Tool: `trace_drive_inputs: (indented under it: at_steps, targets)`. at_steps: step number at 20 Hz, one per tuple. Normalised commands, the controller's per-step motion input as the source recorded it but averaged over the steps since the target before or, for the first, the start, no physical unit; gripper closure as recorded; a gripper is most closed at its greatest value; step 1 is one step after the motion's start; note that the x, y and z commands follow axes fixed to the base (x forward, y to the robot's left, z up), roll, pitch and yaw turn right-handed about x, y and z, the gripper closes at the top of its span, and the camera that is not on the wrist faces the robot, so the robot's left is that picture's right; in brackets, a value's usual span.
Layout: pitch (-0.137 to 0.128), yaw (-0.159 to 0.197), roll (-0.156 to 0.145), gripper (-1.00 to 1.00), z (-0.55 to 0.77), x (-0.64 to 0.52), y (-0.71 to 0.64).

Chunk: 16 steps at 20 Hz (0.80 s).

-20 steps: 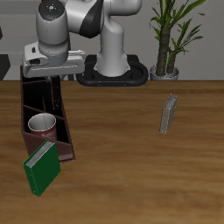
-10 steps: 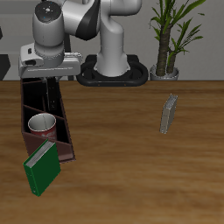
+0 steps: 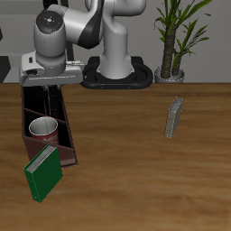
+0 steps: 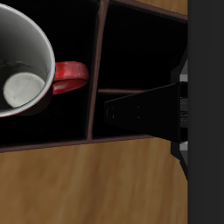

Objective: Place the red mug into the right desk caddy's left compartment and place the black book into the right desk caddy's front compartment

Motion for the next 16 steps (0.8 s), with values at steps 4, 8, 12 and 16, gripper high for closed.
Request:
trace_drive_inputs:
  at_steps: [4,8,12,16]
  targets:
    - [0.007,0.002,-0.004,1.00,-0.05,0.00,0.00]
    - [0.022,-0.004,-0.020,1.00,-0.18,0.07,-0.04]
    - [0.022,-0.001,0.004,1.00,-0.17,0.07,-0.01]
    - [0.021,-0.002,-0.003,1.00,-0.14,0.07,-0.01]
